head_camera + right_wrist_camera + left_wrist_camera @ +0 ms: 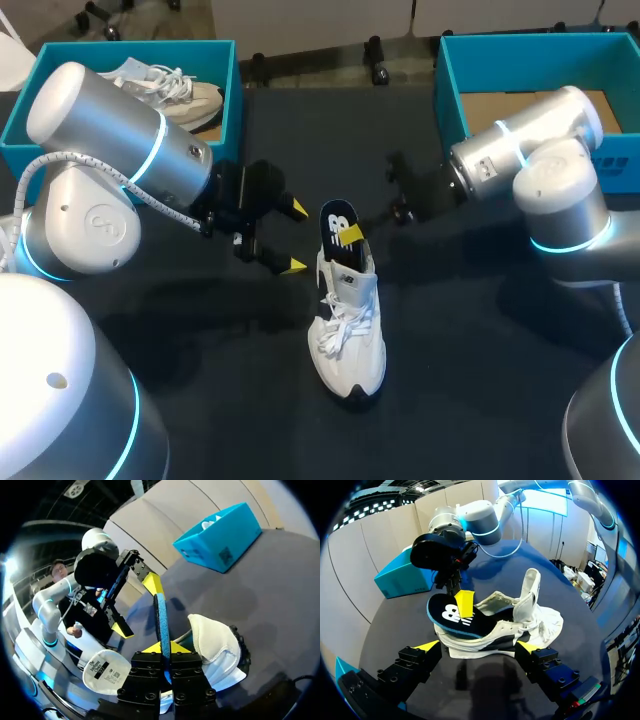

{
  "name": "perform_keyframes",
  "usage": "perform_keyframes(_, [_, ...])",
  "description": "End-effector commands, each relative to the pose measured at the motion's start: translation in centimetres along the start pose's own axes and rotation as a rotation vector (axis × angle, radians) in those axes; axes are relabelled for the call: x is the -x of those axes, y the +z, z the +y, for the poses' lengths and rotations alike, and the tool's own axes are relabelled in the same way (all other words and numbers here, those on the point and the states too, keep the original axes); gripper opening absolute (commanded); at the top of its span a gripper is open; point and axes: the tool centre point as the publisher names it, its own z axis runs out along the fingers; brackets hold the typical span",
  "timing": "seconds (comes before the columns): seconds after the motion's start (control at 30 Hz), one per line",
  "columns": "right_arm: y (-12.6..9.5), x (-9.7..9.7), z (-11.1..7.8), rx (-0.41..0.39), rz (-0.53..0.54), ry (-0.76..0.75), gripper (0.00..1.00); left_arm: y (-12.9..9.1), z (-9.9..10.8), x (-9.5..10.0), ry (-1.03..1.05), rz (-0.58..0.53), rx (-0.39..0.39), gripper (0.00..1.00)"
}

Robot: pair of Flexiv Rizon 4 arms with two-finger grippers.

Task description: Take the shoe out of the shoebox, open the shoe tongue, remove and reinsert the insole, then place the shoe into the shoebox

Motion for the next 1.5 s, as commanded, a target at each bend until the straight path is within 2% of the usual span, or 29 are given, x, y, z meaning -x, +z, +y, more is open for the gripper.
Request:
perform_keyframes(0.03, [0.0, 0.1, -0.3, -0.032, 0.006, 0.024, 0.0, 0.0, 0.0, -0.1, 0.0, -0.001, 0.002, 1.0])
perform_keyframes(0.23, [0.5, -0.3, -1.5, -0.07, 0.016, 0.07, 0.0, 0.0, 0.0, -0.1, 0.0, -0.001, 0.002, 1.0])
perform_keyframes(0.37, [0.6, -0.5, -1.6, -0.068, 0.011, 0.067, 0.0, 0.0, 0.0, -0.1, 0.0, -0.001, 0.002, 1.0])
perform_keyframes(0.63, [0.2, -1.2, 0.7, -0.065, -0.049, -0.015, 0.0, 0.0, 0.0, -0.1, 0.0, -0.001, 0.002, 1.0])
perform_keyframes(0.8, [0.3, -1.1, 1.3, -0.055, -0.059, -0.045, 0.0, 0.0, 0.0, -0.1, 0.0, -0.001, 0.002, 1.0])
perform_keyframes(0.83, [0.3, -1.0, 1.3, -0.056, -0.057, -0.045, 0.1, 0.0, 0.0, -0.1, 0.0, -0.001, 0.002, 1.0])
perform_keyframes(0.87, [0.4, -0.9, 1.3, -0.061, -0.05, -0.043, 0.27, 0.0, 0.0, -0.1, 0.0, -0.001, 0.002, 1.0])
perform_keyframes(1.03, [0.5, -0.8, 1.0, -0.093, -0.053, -0.04, 0.26, 0.0, 0.0, -0.1, 0.0, -0.001, 0.002, 1.0])
perform_keyframes(1.13, [0.3, -1.0, 0.8, -0.112, -0.067, -0.044, 0.31, 0.0, 0.0, -0.1, 0.0, -0.001, 0.002, 1.0])
perform_keyframes(1.5, [0.1, -0.7, 0.5, -0.247, -0.113, -0.086, 0.33, 0.0, 0.0, -0.1, 0.0, -0.001, 0.002, 1.0])
